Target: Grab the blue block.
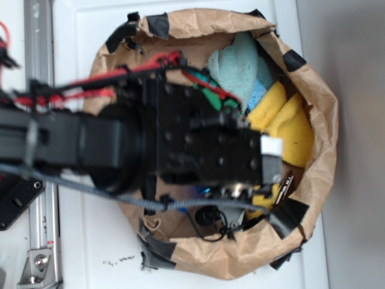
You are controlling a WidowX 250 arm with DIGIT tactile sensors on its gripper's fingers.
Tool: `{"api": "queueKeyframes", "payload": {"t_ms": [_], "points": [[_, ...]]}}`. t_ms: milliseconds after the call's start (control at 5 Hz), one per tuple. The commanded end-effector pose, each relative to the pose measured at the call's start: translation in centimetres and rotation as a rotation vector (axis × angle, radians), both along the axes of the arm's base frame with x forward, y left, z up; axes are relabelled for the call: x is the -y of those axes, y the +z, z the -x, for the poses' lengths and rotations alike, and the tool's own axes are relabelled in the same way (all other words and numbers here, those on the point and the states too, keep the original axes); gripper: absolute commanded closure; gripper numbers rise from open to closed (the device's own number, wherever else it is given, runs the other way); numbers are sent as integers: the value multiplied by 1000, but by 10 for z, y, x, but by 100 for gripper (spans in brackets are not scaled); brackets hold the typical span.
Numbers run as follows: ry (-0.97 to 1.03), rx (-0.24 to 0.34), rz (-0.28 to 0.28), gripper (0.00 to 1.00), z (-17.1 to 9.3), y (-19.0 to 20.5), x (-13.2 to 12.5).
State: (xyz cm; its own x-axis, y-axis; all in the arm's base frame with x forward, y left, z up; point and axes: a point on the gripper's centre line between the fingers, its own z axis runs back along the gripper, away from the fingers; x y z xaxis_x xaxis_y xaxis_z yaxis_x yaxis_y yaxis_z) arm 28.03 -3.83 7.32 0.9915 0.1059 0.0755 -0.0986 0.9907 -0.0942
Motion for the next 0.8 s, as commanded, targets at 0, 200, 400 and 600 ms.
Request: {"api": "queueKeyframes", "payload": {"t_ms": [0,200,400,600], "points": [[-259,127,-31,100,6,108,-41],[-254,32,9,100,26,120,-43],[-233,35,-3,100,40,124,-38],[-210,47,-25,100,43,125,-42]]}}
